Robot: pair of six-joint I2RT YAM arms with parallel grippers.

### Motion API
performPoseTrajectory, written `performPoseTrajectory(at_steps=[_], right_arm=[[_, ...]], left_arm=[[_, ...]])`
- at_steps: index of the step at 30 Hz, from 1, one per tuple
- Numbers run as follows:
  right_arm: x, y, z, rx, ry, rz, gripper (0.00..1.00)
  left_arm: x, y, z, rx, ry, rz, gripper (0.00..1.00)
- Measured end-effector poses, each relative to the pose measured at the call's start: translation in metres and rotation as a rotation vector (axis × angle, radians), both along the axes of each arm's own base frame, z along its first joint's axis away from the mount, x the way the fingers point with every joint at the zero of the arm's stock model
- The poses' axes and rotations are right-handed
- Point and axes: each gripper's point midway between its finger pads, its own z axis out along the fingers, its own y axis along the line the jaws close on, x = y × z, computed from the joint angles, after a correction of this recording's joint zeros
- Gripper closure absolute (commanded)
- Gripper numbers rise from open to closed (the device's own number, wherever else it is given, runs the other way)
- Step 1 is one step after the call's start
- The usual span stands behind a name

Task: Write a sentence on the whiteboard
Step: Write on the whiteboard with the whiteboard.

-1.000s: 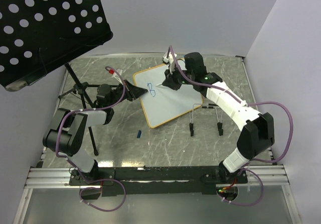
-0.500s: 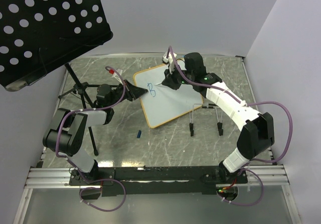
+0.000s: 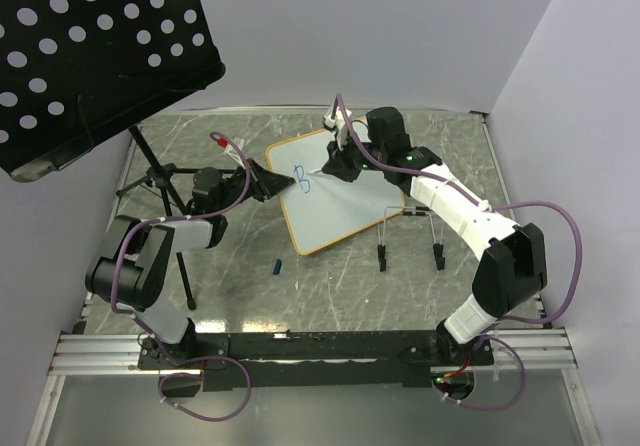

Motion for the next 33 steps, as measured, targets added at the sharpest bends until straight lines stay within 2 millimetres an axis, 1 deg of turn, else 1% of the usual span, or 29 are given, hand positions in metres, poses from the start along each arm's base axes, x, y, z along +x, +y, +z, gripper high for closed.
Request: performPoseTrajectory(at_steps=[9,27,33], right_arm=[[-0.004,0.0,-0.007,-0.007,0.016,0.01,1.0],[-0.009,-0.001,-0.015,-0.014,0.028,0.033,1.0],[-0.014,-0.003,-0.022,-0.025,0.042,0.035,1.0]], left_arm=[[0.001,0.0,-0.002,-0.002,0.008,0.004,0.99],[0.002,0.001,-0.002,-0.002,0.011,0.012,0.99],[0.003,0.001,-0.003,0.0,0.013,0.015,0.99]])
